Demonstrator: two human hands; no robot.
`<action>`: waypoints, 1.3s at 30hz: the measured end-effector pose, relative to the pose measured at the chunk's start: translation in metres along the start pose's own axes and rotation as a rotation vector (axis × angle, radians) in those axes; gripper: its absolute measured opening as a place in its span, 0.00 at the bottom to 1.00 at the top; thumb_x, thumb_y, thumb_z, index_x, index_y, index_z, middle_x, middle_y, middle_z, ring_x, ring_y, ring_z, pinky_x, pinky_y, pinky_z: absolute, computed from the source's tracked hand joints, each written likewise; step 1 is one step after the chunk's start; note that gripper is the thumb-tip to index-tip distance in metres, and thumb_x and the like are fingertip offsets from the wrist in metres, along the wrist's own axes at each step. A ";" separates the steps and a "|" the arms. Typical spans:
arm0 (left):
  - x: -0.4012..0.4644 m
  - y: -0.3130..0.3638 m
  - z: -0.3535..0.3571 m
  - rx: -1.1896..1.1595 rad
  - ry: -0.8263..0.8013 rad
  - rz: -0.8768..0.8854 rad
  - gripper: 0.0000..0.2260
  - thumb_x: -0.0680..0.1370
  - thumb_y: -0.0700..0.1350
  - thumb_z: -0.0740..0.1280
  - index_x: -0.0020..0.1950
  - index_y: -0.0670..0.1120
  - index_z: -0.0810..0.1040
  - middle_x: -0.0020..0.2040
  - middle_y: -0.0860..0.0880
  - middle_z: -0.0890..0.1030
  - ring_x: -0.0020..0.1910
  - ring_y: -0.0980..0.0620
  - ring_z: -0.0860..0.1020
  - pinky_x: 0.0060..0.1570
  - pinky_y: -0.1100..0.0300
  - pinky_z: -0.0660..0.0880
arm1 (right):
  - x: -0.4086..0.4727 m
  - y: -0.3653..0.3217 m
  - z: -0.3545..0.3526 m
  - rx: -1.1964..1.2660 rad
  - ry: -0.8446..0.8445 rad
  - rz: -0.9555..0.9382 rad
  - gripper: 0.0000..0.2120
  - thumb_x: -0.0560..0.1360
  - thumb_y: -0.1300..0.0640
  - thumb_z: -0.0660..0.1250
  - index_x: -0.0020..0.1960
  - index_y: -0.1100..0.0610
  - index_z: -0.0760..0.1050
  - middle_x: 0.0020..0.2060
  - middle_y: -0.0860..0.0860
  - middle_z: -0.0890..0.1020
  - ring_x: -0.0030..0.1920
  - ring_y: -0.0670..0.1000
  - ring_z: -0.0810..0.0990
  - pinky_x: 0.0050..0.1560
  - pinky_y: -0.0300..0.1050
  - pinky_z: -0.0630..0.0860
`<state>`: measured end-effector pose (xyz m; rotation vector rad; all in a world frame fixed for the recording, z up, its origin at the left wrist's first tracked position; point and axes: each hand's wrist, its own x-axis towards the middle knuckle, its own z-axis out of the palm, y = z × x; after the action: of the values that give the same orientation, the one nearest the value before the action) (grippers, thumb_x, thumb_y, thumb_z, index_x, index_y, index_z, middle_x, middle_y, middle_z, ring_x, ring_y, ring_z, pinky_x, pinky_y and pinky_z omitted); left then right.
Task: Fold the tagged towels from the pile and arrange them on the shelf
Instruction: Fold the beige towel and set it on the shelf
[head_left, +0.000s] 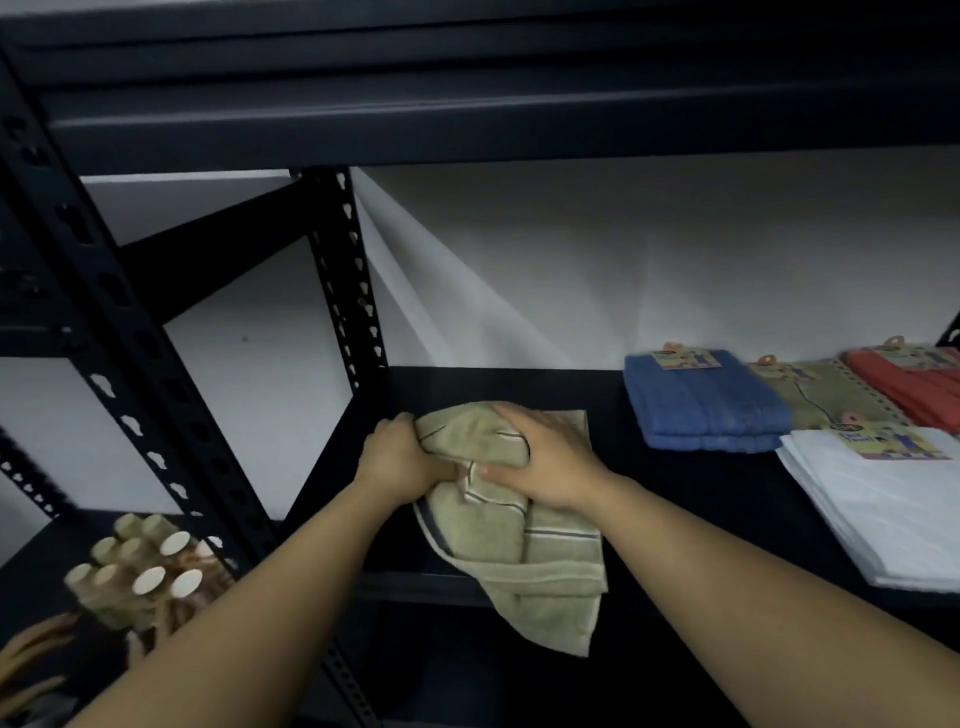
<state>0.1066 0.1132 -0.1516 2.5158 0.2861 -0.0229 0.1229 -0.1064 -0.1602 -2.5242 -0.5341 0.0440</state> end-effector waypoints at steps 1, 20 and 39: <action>-0.002 -0.001 -0.001 -0.124 -0.018 0.009 0.35 0.59 0.60 0.83 0.60 0.47 0.78 0.54 0.49 0.80 0.53 0.49 0.80 0.45 0.56 0.79 | -0.003 0.003 0.004 -0.033 0.003 0.000 0.42 0.72 0.29 0.69 0.81 0.38 0.59 0.78 0.45 0.67 0.76 0.54 0.65 0.76 0.53 0.63; -0.037 0.041 -0.010 -0.709 -0.359 0.017 0.14 0.78 0.53 0.69 0.41 0.43 0.82 0.37 0.41 0.82 0.33 0.48 0.80 0.33 0.59 0.77 | -0.046 -0.013 -0.008 0.474 0.139 0.158 0.27 0.79 0.30 0.58 0.76 0.33 0.64 0.66 0.35 0.73 0.66 0.39 0.71 0.67 0.40 0.68; -0.123 0.108 0.010 -0.840 -0.386 0.156 0.12 0.81 0.34 0.65 0.45 0.41 0.87 0.44 0.38 0.86 0.40 0.45 0.85 0.41 0.54 0.82 | -0.123 0.010 -0.077 0.427 0.374 0.016 0.11 0.71 0.52 0.79 0.47 0.46 0.78 0.46 0.47 0.81 0.45 0.45 0.79 0.47 0.43 0.75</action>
<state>0.0092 -0.0035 -0.0889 1.6451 -0.0619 -0.2651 0.0240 -0.2006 -0.1097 -2.0515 -0.3118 -0.2741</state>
